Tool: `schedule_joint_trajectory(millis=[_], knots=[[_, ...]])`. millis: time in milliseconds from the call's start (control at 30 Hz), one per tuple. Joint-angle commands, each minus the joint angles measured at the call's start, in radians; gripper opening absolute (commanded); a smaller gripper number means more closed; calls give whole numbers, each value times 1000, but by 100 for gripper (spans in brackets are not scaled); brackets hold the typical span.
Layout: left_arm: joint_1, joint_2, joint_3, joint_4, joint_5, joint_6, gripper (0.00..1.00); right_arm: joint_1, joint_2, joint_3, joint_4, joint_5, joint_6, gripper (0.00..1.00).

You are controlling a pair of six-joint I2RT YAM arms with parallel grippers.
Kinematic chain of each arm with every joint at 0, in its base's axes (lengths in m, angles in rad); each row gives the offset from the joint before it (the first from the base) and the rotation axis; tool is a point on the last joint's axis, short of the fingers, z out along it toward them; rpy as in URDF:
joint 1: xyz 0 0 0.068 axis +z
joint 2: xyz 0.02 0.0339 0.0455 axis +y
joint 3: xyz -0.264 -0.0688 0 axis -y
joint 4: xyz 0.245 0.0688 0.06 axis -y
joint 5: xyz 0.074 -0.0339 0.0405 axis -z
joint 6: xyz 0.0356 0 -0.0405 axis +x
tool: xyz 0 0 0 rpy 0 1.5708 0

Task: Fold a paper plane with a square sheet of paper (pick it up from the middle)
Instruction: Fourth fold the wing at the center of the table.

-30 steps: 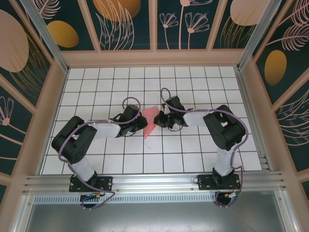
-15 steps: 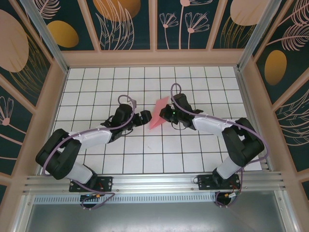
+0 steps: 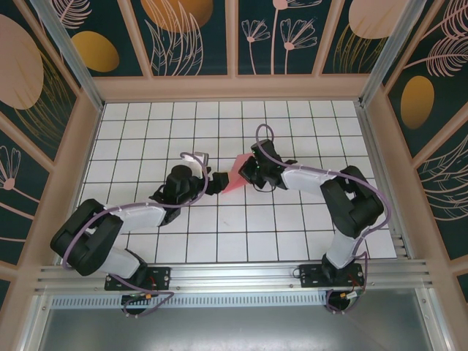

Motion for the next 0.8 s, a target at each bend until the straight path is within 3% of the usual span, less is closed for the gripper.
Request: schedule_joint_trajectory(millis=[0, 400, 567, 767], knots=[[-14, 20, -34, 140, 28, 168, 81, 3, 27, 45, -61, -1, 103, 0], [-70, 207, 38, 111, -19, 507, 64, 13, 66, 160, -188, 10, 157, 0], [-71, 252, 8, 261, -69, 576, 57, 10, 82, 172, -200, -10, 156, 0], [-72, 340, 53, 263, -46, 629, 54, 10, 96, 163, -187, -47, 160, 0]])
